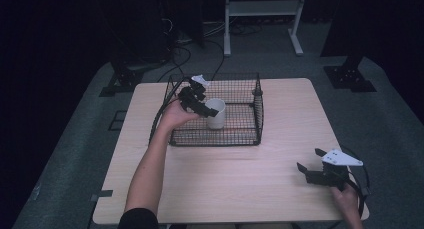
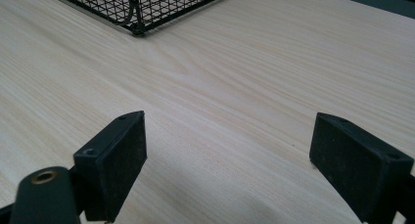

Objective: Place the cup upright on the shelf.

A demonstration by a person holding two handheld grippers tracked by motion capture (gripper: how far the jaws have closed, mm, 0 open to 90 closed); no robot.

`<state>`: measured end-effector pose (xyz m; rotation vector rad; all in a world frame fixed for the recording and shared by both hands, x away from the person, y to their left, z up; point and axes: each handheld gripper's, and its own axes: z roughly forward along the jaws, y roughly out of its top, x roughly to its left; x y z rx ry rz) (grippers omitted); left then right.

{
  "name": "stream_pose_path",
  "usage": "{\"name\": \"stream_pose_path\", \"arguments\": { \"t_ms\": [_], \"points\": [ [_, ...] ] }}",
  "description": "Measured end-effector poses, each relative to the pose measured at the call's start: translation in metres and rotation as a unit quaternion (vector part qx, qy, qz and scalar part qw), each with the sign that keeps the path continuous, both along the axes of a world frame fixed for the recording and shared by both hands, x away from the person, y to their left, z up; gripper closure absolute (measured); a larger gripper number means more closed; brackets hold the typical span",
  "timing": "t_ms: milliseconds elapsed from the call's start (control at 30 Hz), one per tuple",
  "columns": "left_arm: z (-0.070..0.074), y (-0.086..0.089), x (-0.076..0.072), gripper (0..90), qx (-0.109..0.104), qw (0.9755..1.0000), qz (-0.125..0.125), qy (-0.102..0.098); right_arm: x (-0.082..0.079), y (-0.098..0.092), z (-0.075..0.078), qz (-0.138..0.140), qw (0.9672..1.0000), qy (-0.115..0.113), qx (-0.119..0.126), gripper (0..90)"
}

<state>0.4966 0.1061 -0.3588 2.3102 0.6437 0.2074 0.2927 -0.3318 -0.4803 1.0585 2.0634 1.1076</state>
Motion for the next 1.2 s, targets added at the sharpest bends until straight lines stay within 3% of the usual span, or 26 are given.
{"name": "stream_pose_path", "arguments": {
  "t_ms": [633,1200],
  "points": [
    [0.016,0.01,-0.029,7.5,-0.008,0.9997,-0.007,-0.021,0.0,0.0,0.0,0.0,1.0,0.002,0.0,13.1],
    [0.019,0.017,-0.058,7.5,-0.015,0.9992,-0.016,-0.032,0.0,0.0,0.0,0.0,1.0,0.002,-0.002,13.1]
  ]
}}
